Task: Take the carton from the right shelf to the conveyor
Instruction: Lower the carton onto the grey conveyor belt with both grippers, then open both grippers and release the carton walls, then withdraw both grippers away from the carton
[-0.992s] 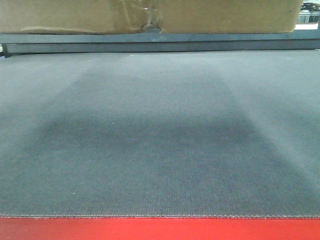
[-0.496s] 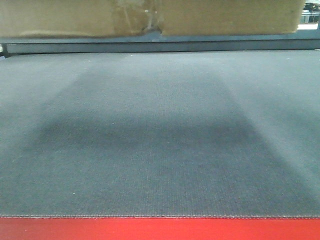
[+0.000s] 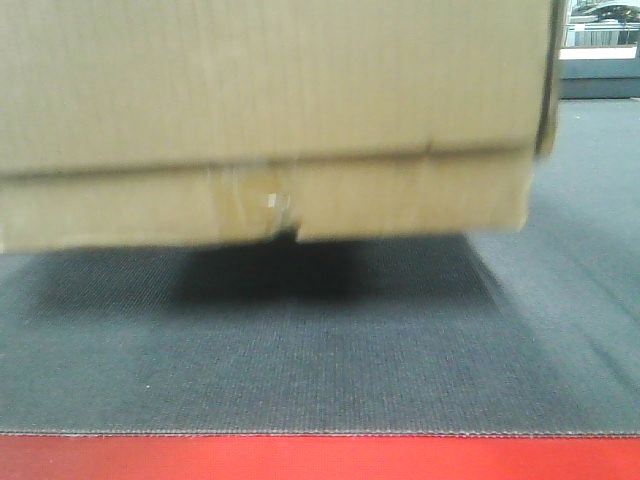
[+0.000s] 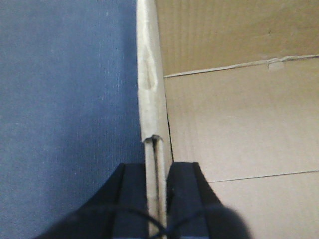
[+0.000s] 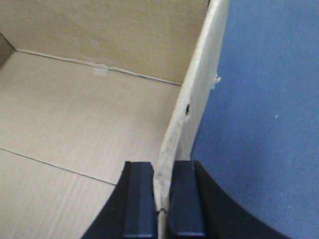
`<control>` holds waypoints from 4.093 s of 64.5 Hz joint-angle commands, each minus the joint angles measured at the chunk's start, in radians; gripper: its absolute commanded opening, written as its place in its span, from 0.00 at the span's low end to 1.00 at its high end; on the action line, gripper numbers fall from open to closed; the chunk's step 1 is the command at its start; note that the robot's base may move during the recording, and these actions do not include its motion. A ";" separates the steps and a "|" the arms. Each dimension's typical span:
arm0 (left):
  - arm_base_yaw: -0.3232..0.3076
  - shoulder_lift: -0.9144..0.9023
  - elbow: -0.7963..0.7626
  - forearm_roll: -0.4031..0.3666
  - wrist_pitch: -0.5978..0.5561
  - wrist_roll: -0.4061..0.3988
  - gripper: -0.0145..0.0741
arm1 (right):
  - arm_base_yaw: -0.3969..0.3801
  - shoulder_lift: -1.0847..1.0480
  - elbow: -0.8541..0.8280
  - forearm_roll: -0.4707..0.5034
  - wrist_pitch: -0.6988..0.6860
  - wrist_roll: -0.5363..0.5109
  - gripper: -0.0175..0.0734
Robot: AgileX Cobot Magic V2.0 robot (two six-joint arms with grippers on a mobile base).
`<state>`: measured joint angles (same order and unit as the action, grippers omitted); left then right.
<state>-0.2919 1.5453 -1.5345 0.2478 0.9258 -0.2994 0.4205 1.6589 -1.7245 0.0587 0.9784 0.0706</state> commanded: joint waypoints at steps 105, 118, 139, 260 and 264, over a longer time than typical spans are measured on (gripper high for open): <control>0.010 -1.093 0.958 0.034 -0.454 -0.018 0.16 | -0.139 -1.209 1.182 -0.082 -0.588 -0.017 0.12; 0.010 -1.208 1.013 0.034 -0.473 -0.018 0.16 | -0.139 -1.389 1.332 -0.082 -0.670 -0.017 0.12; 0.010 -1.236 1.023 0.034 -0.473 -0.018 0.16 | -0.139 -1.422 1.344 -0.082 -0.689 -0.017 0.12; 0.338 -1.545 1.534 -0.248 -0.890 0.299 0.16 | -0.139 -1.422 1.344 -0.082 -0.695 -0.017 0.12; 0.338 -1.545 1.534 -0.248 -0.890 0.299 0.16 | -0.139 -1.422 1.344 -0.082 -0.695 -0.017 0.12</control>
<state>0.0424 0.0056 0.0021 0.0000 0.0623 -0.0060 0.2849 0.2432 -0.3801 -0.0145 0.3090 0.0605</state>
